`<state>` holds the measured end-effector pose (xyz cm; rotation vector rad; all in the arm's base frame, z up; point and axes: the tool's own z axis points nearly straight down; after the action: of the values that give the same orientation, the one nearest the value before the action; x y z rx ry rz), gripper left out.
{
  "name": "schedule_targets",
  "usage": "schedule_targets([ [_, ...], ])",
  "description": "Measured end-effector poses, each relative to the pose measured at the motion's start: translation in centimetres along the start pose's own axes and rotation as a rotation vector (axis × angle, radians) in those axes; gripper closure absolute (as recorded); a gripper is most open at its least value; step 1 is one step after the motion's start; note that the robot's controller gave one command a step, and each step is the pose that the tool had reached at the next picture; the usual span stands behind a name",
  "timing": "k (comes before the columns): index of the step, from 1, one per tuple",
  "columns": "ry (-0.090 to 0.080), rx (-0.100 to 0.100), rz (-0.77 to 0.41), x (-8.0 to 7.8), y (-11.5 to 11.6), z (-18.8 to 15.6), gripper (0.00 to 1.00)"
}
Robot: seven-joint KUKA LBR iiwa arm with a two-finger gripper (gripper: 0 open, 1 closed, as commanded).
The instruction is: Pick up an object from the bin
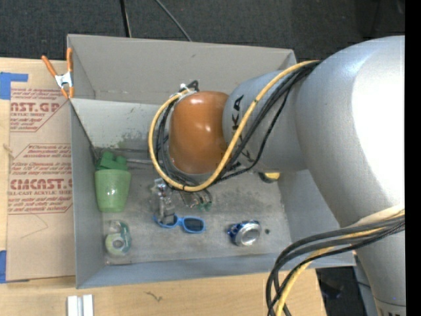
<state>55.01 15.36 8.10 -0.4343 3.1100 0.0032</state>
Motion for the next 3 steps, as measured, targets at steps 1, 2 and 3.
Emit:
schedule_targets([
  [1,0.001,0.0,0.0,0.0,0.0,0.0,0.0],
  [2,-0.002,0.0,-0.125,6.5,-0.7,1.0,0.0],
  [3,0.002,0.0,-0.125,6.4,-0.7,1.0,1.0],
])
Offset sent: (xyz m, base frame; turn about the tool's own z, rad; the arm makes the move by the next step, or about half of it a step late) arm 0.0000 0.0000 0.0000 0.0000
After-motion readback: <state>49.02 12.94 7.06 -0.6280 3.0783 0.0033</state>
